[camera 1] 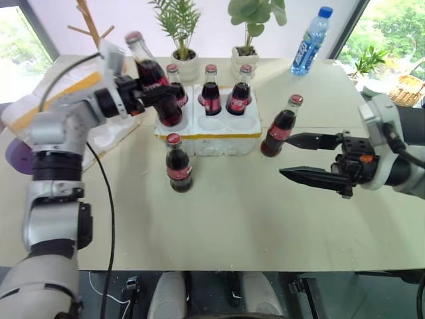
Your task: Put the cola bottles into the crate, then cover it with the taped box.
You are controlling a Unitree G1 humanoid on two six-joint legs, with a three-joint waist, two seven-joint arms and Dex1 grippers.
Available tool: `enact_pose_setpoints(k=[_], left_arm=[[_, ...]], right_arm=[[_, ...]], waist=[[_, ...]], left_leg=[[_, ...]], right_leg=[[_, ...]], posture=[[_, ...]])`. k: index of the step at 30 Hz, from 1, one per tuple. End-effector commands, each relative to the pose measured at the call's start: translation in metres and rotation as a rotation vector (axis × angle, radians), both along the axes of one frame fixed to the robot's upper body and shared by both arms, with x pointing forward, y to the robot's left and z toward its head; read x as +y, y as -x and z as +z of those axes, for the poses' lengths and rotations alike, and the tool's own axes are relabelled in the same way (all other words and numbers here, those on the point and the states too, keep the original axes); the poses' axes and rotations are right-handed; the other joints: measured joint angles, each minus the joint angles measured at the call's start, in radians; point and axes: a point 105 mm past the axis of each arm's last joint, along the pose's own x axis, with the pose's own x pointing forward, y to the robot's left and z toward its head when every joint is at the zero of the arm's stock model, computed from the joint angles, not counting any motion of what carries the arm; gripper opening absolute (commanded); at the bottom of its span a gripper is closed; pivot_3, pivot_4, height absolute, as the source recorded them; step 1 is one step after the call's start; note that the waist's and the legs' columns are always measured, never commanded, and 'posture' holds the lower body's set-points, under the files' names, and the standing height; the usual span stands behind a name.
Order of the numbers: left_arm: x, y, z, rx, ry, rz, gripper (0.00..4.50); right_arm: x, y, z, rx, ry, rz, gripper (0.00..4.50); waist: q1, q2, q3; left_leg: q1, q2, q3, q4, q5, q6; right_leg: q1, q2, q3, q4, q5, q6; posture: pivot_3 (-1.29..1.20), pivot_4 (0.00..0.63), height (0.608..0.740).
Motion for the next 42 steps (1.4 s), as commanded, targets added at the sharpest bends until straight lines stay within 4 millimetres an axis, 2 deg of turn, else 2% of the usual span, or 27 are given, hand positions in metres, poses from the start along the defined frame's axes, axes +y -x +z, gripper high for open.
enact_pose_setpoints(k=[1, 10, 13, 14, 16, 19, 23, 26, 30, 34, 37, 42], left_arm=[[-0.006, -0.007, 0.021, -0.166, -0.074, 0.008, 2.81], [-0.011, -0.015, -0.035, -0.151, -0.272, 0.001, 2.81], [-0.011, -0.015, -0.04, -0.132, -0.264, 0.002, 4.25], [-0.011, -0.015, -0.04, -0.129, -0.257, 0.005, 4.42], [-0.007, -0.013, -0.037, -0.13, -0.237, 0.011, 4.42], [0.004, -0.007, -0.02, -0.15, -0.189, 0.014, 4.42], [0.031, 0.031, 0.018, -0.184, -0.162, -0.055, 4.42], [0.054, 0.065, 0.028, -0.154, -0.203, -0.089, 4.42], [0.076, 0.111, 0.015, -0.061, -0.331, -0.126, 4.42], [0.08, 0.144, -0.011, 0.024, -0.407, -0.144, 4.42], [0.077, 0.156, -0.022, 0.04, -0.41, -0.123, 4.42], [0.071, 0.167, -0.03, 0.052, -0.383, -0.1, 4.42]], right_arm=[[0.001, 0.004, 0.007, -0.058, -0.006, -0.003, 4.5], [0.003, 0.0, -0.005, -0.052, -0.005, -0.036, 4.5], [0.005, -0.005, -0.007, -0.063, -0.001, -0.037, 4.5], [0.006, -0.006, -0.008, -0.068, 0.006, -0.034, 4.5], [0.01, -0.01, -0.014, -0.079, 0.035, -0.025, 4.5], [0.018, -0.015, -0.022, -0.097, 0.058, 0.002, 4.5], [0.042, -0.03, -0.031, -0.101, 0.022, 0.049, 4.5], [0.062, -0.036, -0.039, -0.087, 0.006, 0.106, 4.5], [0.091, -0.045, -0.051, -0.061, -0.004, 0.171, 4.5], [0.119, -0.046, -0.06, -0.041, -0.006, 0.264, 4.5], [0.136, -0.054, -0.068, -0.022, 0.003, 0.276, 4.5], [0.154, -0.066, -0.074, 0.0, 0.005, 0.274, 4.5]], waist=[[0.001, 0.0, 0.0], [0.002, 0.0, 0.0], [0.002, 0.0, 0.0], [0.002, 0.0, 0.0], [0.002, 0.0, 0.0], [-0.001, 0.0, 0.0], [-0.022, 0.0, 0.0], [-0.031, 0.0, 0.0], [-0.029, 0.002, 0.0], [-0.016, 0.002, 0.0], [-0.014, 0.001, 0.0], [-0.021, 0.001, 0.0]], left_leg=[[0.0, 0.0, 0.0, 0.0, 0.0, 0.0], [0.0, 0.0, 0.0, 0.0, 0.0, 0.0], [0.0, 0.001, 0.0, 0.0, 0.0, 0.0], [0.0, 0.001, 0.0, 0.0, 0.0, 0.0], [0.0, 0.001, 0.0, 0.0, 0.0, 0.0], [0.0, 0.001, 0.0, 0.001, 0.0, 0.0], [0.0, 0.003, 0.0, 0.002, 0.0, 0.0], [0.0, 0.004, -0.001, 0.001, 0.0, -0.001], [0.001, 0.005, 0.0, 0.0, 0.001, -0.001], [0.001, 0.005, 0.0, 0.0, 0.001, -0.001], [0.001, 0.004, 0.0, 0.001, 0.001, -0.001], [0.001, 0.004, 0.0, 0.001, 0.001, -0.002]], right_leg=[[0.0, 0.0, 0.0, 0.0, 0.0, 0.0], [0.0, -0.001, 0.0, 0.0, 0.0, 0.0], [0.0, 0.0, 0.0, 0.001, 0.0, 0.0], [0.0, 0.0, 0.0, 0.001, 0.0, 0.0], [0.0, 0.0, 0.0, 0.001, 0.0, 0.0], [0.0, 0.0, 0.0, 0.002, 0.0, 0.0], [0.0, 0.001, 0.0, 0.002, 0.0, 0.0], [-0.001, 0.002, 0.001, 0.002, 0.0, 0.0], [-0.001, 0.002, 0.002, 0.003, 0.0, -0.001], [-0.001, -0.001, 0.0, 0.003, 0.0, -0.001], [0.0, -0.003, 0.0, 0.003, 0.0, -0.001], [0.0, -0.002, 0.0, 0.004, 0.0, -0.001]], posture=[[0.0, 0.15, 0.74], [0.0, 0.15, 0.74], [0.0, 0.15, 0.74], [0.0, 0.15, 0.74], [0.0, 0.15, 0.74], [0.0, 0.15, 0.74], [0.0, 0.15, 0.74], [0.0, 0.15, 0.74], [0.0, 0.15, 0.74], [0.0, 0.15, 0.74], [0.0, 0.15, 0.74], [0.0, 0.15, 0.74]])
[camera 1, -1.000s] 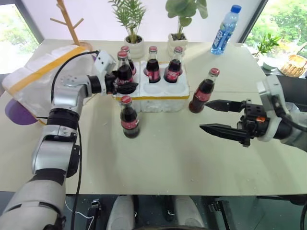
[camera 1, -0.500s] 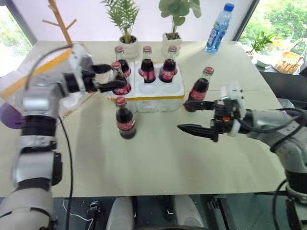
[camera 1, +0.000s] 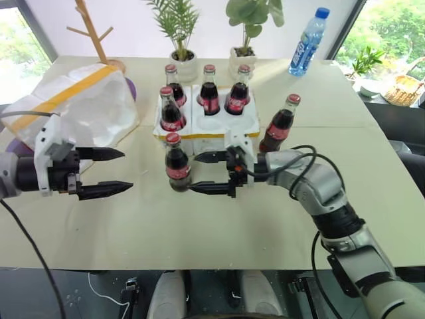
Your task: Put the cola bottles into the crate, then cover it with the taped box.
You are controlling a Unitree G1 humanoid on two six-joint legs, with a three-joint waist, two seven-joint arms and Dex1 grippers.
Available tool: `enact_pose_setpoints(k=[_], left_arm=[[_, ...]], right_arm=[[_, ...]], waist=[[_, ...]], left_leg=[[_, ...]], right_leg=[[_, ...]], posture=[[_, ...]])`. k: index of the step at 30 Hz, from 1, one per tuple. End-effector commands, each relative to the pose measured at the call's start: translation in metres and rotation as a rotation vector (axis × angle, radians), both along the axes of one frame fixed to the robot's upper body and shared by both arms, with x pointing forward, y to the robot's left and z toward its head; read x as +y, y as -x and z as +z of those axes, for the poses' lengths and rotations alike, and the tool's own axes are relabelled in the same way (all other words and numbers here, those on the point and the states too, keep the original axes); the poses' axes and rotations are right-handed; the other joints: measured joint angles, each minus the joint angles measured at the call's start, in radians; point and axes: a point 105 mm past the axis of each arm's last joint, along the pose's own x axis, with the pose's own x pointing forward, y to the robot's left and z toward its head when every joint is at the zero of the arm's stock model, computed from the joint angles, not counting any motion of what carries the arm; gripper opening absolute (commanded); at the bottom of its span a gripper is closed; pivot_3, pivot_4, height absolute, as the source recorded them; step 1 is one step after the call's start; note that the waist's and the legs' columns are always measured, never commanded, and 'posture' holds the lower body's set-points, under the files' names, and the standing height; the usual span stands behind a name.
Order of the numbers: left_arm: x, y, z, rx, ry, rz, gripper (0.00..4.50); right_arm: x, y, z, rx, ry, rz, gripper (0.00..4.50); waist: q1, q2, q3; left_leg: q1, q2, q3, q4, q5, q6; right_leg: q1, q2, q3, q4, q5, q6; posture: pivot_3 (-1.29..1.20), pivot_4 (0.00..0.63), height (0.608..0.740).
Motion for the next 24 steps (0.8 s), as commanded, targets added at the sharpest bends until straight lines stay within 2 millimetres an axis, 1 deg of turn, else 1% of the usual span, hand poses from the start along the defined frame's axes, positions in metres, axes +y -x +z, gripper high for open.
enact_pose_setpoints(k=[1, 4, 7, 12, 16, 20, 24], left_arm=[[-0.005, 0.008, 0.008, -0.048, 0.01, 0.004, 4.42], [-0.008, 0.011, 0.007, -0.05, 0.013, 0.016, 4.42], [-0.008, 0.014, 0.007, -0.049, 0.018, 0.022, 4.42], [-0.004, 0.014, 0.008, -0.048, 0.019, 0.039, 4.42], [-0.004, 0.012, 0.01, -0.053, 0.018, 0.042, 4.42], [-0.006, 0.009, 0.011, -0.063, 0.022, 0.043, 4.42], [-0.006, 0.007, 0.013, -0.075, 0.023, 0.053, 4.42]], right_arm=[[0.008, -0.006, 0.007, -0.036, -0.011, 0.001, 4.5], [0.014, -0.01, 0.004, -0.028, -0.01, -0.008, 4.5], [0.022, -0.006, 0.001, -0.009, -0.02, 0.022, 4.5], [0.045, -0.005, -0.003, 0.017, -0.051, 0.04, 4.5], [0.06, -0.015, -0.008, 0.01, -0.056, 0.0, 4.5], [0.064, -0.023, -0.012, -0.003, -0.045, -0.038, 4.5], [0.064, -0.033, -0.015, -0.004, -0.049, -0.086, 4.5]], waist=[[-0.003, 0.0, 0.0], [-0.005, 0.0, 0.0], [-0.005, 0.0, 0.0], [-0.01, 0.0, 0.0], [-0.01, 0.001, 0.0], [-0.005, 0.001, 0.0], [-0.008, 0.001, 0.0]], left_leg=[[0.0, 0.0, 0.0, 0.0, 0.0, 0.0], [0.0, 0.001, 0.0, -0.001, 0.0, 0.0], [0.0, 0.001, 0.0, -0.001, 0.0, 0.0], [0.0, 0.001, 0.0, -0.001, 0.0, -0.001], [0.0, 0.001, 0.0, -0.002, 0.001, -0.001], [0.0, 0.0, 0.0, -0.002, 0.001, -0.002], [0.0, 0.0, 0.0, -0.002, 0.001, -0.002]], right_leg=[[0.0, 0.0, 0.0, 0.0, 0.0, 0.0], [-0.001, 0.001, 0.0, 0.0, 0.0, 0.0], [-0.001, 0.001, 0.0, 0.0, 0.0, 0.0], [-0.001, 0.001, 0.0, 0.0, 0.0, 0.0], [-0.002, 0.001, 0.0, 0.0, 0.0, 0.0], [-0.001, 0.0, 0.0, 0.0, 0.0, 0.0], [-0.001, 0.0, 0.0, 0.0, 0.0, 0.0]], posture=[[0.0, 0.15, 0.74], [0.0, 0.15, 0.74], [0.0, 0.15, 0.74], [0.0, 0.15, 0.74], [0.0, 0.15, 0.74], [0.0, 0.15, 0.74], [0.0, 0.15, 0.74]])
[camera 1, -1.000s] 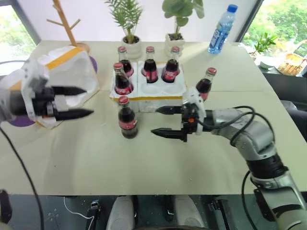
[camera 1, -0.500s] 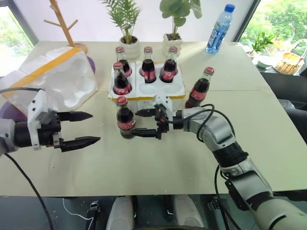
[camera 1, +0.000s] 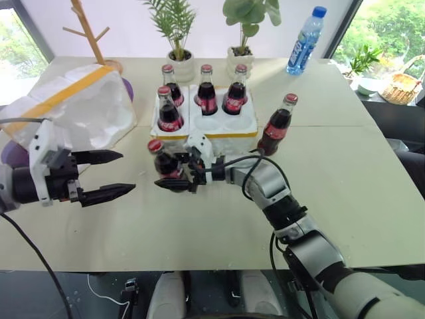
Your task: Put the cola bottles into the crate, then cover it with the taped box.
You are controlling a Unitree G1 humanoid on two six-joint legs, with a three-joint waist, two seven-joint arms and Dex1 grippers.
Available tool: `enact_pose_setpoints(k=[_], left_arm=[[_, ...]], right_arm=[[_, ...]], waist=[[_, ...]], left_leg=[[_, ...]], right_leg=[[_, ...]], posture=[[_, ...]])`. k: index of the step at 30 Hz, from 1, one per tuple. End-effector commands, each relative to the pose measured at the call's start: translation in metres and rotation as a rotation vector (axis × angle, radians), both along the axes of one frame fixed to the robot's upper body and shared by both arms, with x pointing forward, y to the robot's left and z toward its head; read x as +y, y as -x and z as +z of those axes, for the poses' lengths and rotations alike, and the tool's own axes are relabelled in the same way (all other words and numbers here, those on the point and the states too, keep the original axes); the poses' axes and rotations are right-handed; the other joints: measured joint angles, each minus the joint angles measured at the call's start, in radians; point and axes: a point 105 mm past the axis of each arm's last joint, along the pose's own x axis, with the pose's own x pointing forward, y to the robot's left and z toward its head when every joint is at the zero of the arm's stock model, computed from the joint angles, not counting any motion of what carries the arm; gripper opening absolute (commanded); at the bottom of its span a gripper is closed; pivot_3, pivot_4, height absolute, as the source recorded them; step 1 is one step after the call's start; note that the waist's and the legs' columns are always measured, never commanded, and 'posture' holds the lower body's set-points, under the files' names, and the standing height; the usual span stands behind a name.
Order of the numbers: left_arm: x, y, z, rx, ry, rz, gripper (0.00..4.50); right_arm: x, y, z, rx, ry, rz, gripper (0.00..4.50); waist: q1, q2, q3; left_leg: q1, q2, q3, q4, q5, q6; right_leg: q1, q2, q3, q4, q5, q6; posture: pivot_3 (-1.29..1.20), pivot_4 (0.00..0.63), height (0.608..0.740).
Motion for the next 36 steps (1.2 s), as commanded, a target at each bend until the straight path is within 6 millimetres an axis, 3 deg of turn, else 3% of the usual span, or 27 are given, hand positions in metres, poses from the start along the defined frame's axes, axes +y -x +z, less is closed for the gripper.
enact_pose_setpoints(k=[1, 3, 5, 9, 15, 17, 19, 22, 25, 27, 33, 36], left_arm=[[-0.001, -0.001, 0.009, -0.046, -0.013, -0.003, 4.47], [0.0, -0.003, 0.01, -0.051, -0.008, 0.006, 4.5], [0.001, -0.003, 0.009, -0.051, -0.009, 0.011, 4.5], [0.002, -0.005, 0.007, -0.052, -0.006, 0.02, 4.5], [0.0, -0.012, 0.009, -0.067, 0.006, 0.017, 4.5], [-0.002, -0.017, 0.011, -0.082, 0.024, 0.018, 4.5], [-0.005, -0.025, 0.016, -0.105, 0.066, 0.024, 4.5], [-0.009, -0.032, 0.018, -0.124, 0.094, 0.027, 4.5], [-0.014, -0.037, 0.019, -0.147, 0.114, 0.034, 4.5], [-0.016, -0.04, 0.021, -0.162, 0.126, 0.042, 4.5], [-0.018, -0.047, 0.028, -0.208, 0.16, 0.077, 4.5], [-0.02, -0.049, 0.028, -0.213, 0.165, 0.079, 4.5]], right_arm=[[0.001, -0.007, 0.017, -0.041, -0.058, -0.02, 4.24], [0.0, -0.003, 0.024, -0.037, -0.097, 0.004, 3.7], [-0.002, 0.007, 0.037, -0.025, -0.159, 0.056, 2.82], [-0.018, 0.017, 0.062, -0.014, -0.225, 0.084, 2.86], [-0.051, 0.014, 0.108, -0.025, -0.31, 0.04, 2.86], [-0.059, 0.005, 0.125, -0.069, -0.328, -0.013, 2.86], [-0.066, -0.022, 0.144, -0.161, -0.314, -0.158, 2.86], [-0.071, -0.049, 0.157, -0.213, -0.31, -0.29, 2.86], [-0.078, -0.078, 0.157, -0.242, -0.276, -0.433, 2.86], [-0.078, -0.086, 0.149, -0.24, -0.242, -0.462, 2.86], [-0.067, -0.082, 0.126, -0.21, -0.205, -0.408, 2.86], [-0.058, -0.08, 0.098, -0.179, -0.147, -0.382, 2.86]], waist=[[-0.002, 0.0, 0.0], [-0.003, 0.0, 0.0], [-0.003, 0.0, 0.0], [-0.002, 0.001, 0.001], [0.003, 0.001, 0.001], [0.002, 0.001, 0.001], [0.0, 0.003, 0.002], [-0.005, 0.002, 0.002], [-0.004, 0.003, 0.002], [-0.004, 0.002, 0.001], [-0.006, 0.003, 0.002], [-0.005, 0.003, 0.002]], left_leg=[[0.0, 0.0, 0.0, 0.0, 0.0, 0.0], [0.0, 0.0, 0.0, 0.0, 0.0, 0.0], [0.0, 0.001, 0.0, -0.001, 0.0, 0.0], [-0.001, 0.001, 0.0, -0.001, 0.0, 0.0], [-0.001, 0.0, 0.0, -0.001, 0.0, 0.0], [-0.001, 0.0, 0.0, -0.001, 0.0, 0.0], [-0.001, 0.0, 0.0, -0.001, 0.0, 0.0], [-0.001, -0.001, 0.0, -0.001, 0.001, -0.001], [-0.001, 0.0, 0.001, -0.002, 0.001, -0.001], [-0.001, 0.0, 0.001, -0.002, 0.001, -0.001], [-0.003, 0.001, 0.003, -0.002, 0.001, -0.001], [-0.003, 0.001, 0.002, -0.002, 0.001, -0.001]], right_leg=[[0.0, 0.0, 0.0, 0.0, 0.0, 0.0], [0.0, 0.001, 0.0, 0.0, 0.0, 0.0], [-0.001, 0.001, 0.0, 0.0, 0.0, 0.0], [-0.001, 0.001, 0.0, 0.0, 0.0, 0.0], [-0.001, 0.0, 0.0, 0.0, 0.0, 0.0], [-0.001, 0.0, 0.0, 0.0, 0.0, 0.0], [-0.001, 0.0, 0.0, 0.0, 0.0, 0.0], [-0.002, 0.002, 0.0, 0.0, 0.001, -0.001], [-0.002, 0.003, 0.0, 0.0, 0.0, -0.001], [-0.002, 0.003, 0.001, -0.001, 0.0, -0.001], [-0.003, 0.001, 0.001, -0.002, 0.001, -0.001], [-0.003, 0.001, 0.001, -0.002, 0.001, -0.001]], posture=[[0.0, 0.15, 0.74], [0.0, 0.15, 0.74], [0.0, 0.15, 0.74], [0.0, 0.15, 0.74], [0.0, 0.15, 0.74], [0.0, 0.15, 0.74], [0.0, 0.15, 0.74], [0.0, 0.15, 0.74], [0.0, 0.15, 0.74], [0.0, 0.15, 0.74], [0.0, 0.15, 0.74], [0.0, 0.15, 0.74]])
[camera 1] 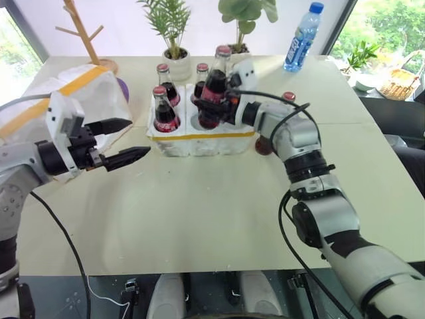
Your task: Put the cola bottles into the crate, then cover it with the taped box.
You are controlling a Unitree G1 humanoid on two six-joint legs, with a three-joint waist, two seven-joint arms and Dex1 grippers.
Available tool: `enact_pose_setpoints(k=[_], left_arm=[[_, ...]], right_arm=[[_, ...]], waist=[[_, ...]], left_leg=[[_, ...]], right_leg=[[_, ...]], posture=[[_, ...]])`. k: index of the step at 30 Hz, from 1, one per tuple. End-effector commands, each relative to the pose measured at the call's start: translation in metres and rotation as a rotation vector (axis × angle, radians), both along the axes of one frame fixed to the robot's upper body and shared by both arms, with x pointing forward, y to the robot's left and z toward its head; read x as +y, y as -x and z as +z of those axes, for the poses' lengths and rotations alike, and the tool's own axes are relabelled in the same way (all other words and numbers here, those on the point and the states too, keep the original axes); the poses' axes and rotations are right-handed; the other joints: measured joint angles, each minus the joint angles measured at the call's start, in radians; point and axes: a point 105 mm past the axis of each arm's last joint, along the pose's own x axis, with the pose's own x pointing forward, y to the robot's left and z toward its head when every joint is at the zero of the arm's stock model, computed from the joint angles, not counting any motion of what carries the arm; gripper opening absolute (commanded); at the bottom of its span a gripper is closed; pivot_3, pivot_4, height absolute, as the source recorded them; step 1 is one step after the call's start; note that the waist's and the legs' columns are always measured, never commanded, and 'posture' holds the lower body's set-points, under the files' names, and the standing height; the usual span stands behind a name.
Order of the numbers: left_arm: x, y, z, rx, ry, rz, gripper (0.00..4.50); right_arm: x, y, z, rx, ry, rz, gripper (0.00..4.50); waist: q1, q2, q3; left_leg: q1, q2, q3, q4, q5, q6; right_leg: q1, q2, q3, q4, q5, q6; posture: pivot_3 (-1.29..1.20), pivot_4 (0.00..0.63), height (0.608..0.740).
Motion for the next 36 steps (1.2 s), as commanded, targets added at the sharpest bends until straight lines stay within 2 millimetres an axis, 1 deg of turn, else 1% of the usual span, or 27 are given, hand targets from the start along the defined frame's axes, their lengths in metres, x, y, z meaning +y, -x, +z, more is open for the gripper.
enact_pose_setpoints(k=[1, 4, 6, 8, 9, 10, 12, 15, 18, 20, 23, 26, 27, 29, 30, 31, 33, 34, 36], left_arm=[[-0.005, -0.001, 0.008, -0.045, -0.005, -0.006, 4.5], [-0.007, -0.002, 0.007, -0.046, -0.005, -0.013, 4.5], [-0.009, -0.003, 0.008, -0.049, -0.005, -0.018, 4.5], [-0.01, -0.003, 0.009, -0.052, -0.008, -0.028, 4.5], [-0.012, -0.004, 0.009, -0.052, -0.009, -0.033, 4.5], [-0.013, -0.003, 0.009, -0.051, -0.011, -0.041, 4.5], [-0.016, -0.002, 0.008, -0.045, -0.018, -0.062, 4.5], [-0.021, -0.001, 0.007, -0.033, -0.019, -0.093, 4.5], [-0.028, -0.001, 0.005, -0.019, -0.014, -0.129, 4.5], [-0.036, -0.002, 0.001, -0.009, -0.015, -0.169, 4.5], [-0.047, -0.005, -0.003, -0.002, -0.016, -0.22, 4.5], [-0.055, -0.01, -0.003, -0.002, -0.014, -0.262, 4.5], [-0.058, -0.012, -0.002, -0.004, -0.015, -0.278, 4.5], [-0.064, -0.014, 0.0, -0.007, -0.014, -0.308, 4.5], [-0.065, -0.015, 0.0, -0.007, -0.013, -0.317, 4.5], [-0.068, -0.017, 0.001, -0.01, -0.014, -0.331, 4.5], [-0.071, -0.019, 0.002, -0.013, -0.014, -0.352, 4.5], [-0.073, -0.02, 0.002, -0.014, -0.014, -0.36, 4.5], [-0.076, -0.022, 0.002, -0.014, -0.016, -0.371, 4.5]], right_arm=[[0.016, 0.008, 0.004, -0.091, 0.023, 0.055, 2.86], [0.021, 0.004, -0.018, -0.072, 0.089, 0.033, 2.86], [0.019, -0.003, -0.032, -0.062, 0.144, -0.013, 2.86], [0.015, -0.008, -0.041, -0.057, 0.192, -0.049, 3.88], [0.014, -0.008, -0.042, -0.052, 0.19, -0.047, 4.27], [0.013, -0.007, -0.039, -0.054, 0.171, -0.037, 4.45], [0.009, 0.0, -0.03, -0.068, 0.129, -0.008, 4.45], [-0.003, 0.018, -0.013, -0.088, 0.081, 0.037, 4.45], [-0.018, 0.043, -0.001, -0.025, 0.002, 0.062, 4.45], [-0.029, 0.066, 0.002, 0.046, -0.041, 0.092, 4.45], [-0.048, 0.093, -0.003, 0.122, -0.033, 0.086, 4.45], [-0.072, 0.108, -0.012, 0.163, 0.002, 0.007, 4.45], [-0.083, 0.112, -0.014, 0.167, 0.017, -0.039, 4.45], [-0.107, 0.117, -0.019, 0.158, 0.051, -0.154, 4.45], [-0.116, 0.119, -0.021, 0.154, 0.067, -0.199, 4.45], [-0.13, 0.119, -0.025, 0.139, 0.097, -0.273, 4.45], [-0.152, 0.119, -0.032, 0.119, 0.127, -0.398, 4.45], [-0.159, 0.118, -0.033, 0.108, 0.121, -0.446, 4.45], [-0.165, 0.113, -0.03, 0.071, 0.076, -0.505, 4.45]], waist=[[0.001, 0.0, 0.0], [0.0, 0.0, 0.0], [-0.006, -0.001, -0.001], [-0.018, -0.001, -0.001], [-0.021, -0.001, -0.001], [-0.022, -0.001, -0.001], [-0.021, -0.001, -0.001], [-0.01, -0.001, -0.001], [0.004, -0.001, -0.001], [0.01, -0.001, -0.001], [0.011, -0.001, -0.001], [0.011, -0.001, -0.001], [0.011, -0.001, -0.001], [0.013, -0.001, -0.001], [0.013, -0.001, -0.001], [0.013, -0.001, -0.001], [0.01, -0.001, -0.001], [0.011, -0.001, -0.001], [0.006, -0.001, -0.001]], left_leg=[[0.0, 0.0, 0.0, 0.0, 0.0, 0.0], [0.0, 0.0, 0.0, 0.0, 0.0, 0.0], [0.001, 0.0, 0.0, 0.0, 0.0, 0.0], [0.003, 0.0, 0.0, 0.0, 0.0, -0.001], [0.003, 0.0, 0.0, 0.0, 0.0, -0.001], [0.004, 0.0, -0.001, 0.0, 0.001, -0.001], [0.005, 0.0, -0.001, 0.0, 0.001, -0.001], [0.004, 0.0, -0.003, 0.0, 0.001, -0.001], [0.002, 0.0, -0.003, 0.0, 0.001, -0.001], [0.002, 0.0, -0.003, 0.0, 0.001, -0.001], [0.002, 0.0, -0.003, 0.0, 0.0, -0.001], [0.002, -0.001, -0.003, 0.001, 0.0, -0.001], [0.003, -0.002, -0.003, 0.001, 0.0, -0.001], [0.003, -0.002, -0.003, 0.001, 0.0, -0.001], [0.002, -0.002, -0.004, 0.0, 0.0, -0.001], [0.002, -0.002, -0.004, 0.001, 0.0, 0.0], [0.002, -0.003, -0.004, 0.0, 0.0, 0.0], [0.002, -0.003, -0.004, 0.0, 0.0, 0.0], [0.002, -0.003, -0.004, 0.0, 0.0, 0.0]], right_leg=[[0.0, 0.0, 0.0, 0.0, 0.0, 0.0], [0.0, 0.0, 0.0, 0.001, 0.0, 0.0], [0.0, 0.0, 0.0, 0.001, 0.0, 0.0], [0.002, 0.001, 0.0, 0.001, 0.0, 0.0], [0.002, 0.0, 0.0, 0.002, 0.0, 0.0], [0.003, 0.0, 0.0, 0.002, 0.0, 0.0], [0.005, 0.0, 0.0, 0.002, 0.0, 0.0], [0.004, -0.001, -0.001, 0.002, 0.0, 0.0], [0.003, -0.001, -0.001, 0.001, 0.0, 0.0], [0.003, -0.001, -0.001, 0.0, 0.0, 0.0], [0.003, -0.001, -0.001, 0.0, 0.0, 0.0], [0.004, -0.001, -0.001, 0.001, 0.0, 0.0], [0.004, 0.0, -0.001, 0.001, 0.0, 0.0], [0.004, 0.001, -0.001, 0.001, 0.0, 0.0], [0.004, 0.001, -0.001, 0.0, 0.0, 0.0], [0.004, 0.001, -0.001, 0.0, 0.0, 0.0], [0.004, 0.002, -0.001, 0.0, 0.0, 0.0], [0.004, 0.002, -0.001, 0.0, 0.0, 0.0], [0.004, 0.003, 0.0, 0.0, 0.0, 0.0]], posture=[[0.0, 0.15, 0.74], [0.0, 0.15, 0.74], [0.0, 0.15, 0.74], [0.0, 0.15, 0.74], [0.0, 0.15, 0.74], [0.0, 0.15, 0.74], [0.0, 0.15, 0.74], [0.0, 0.15, 0.74], [0.0, 0.15, 0.74], [0.0, 0.15, 0.74], [0.0, 0.15, 0.74], [0.0, 0.15, 0.74], [0.0, 0.15, 0.74], [0.0, 0.15, 0.74], [0.0, 0.15, 0.74], [0.0, 0.15, 0.74], [0.0, 0.15, 0.74], [0.0, 0.15, 0.74], [0.0, 0.15, 0.74]])
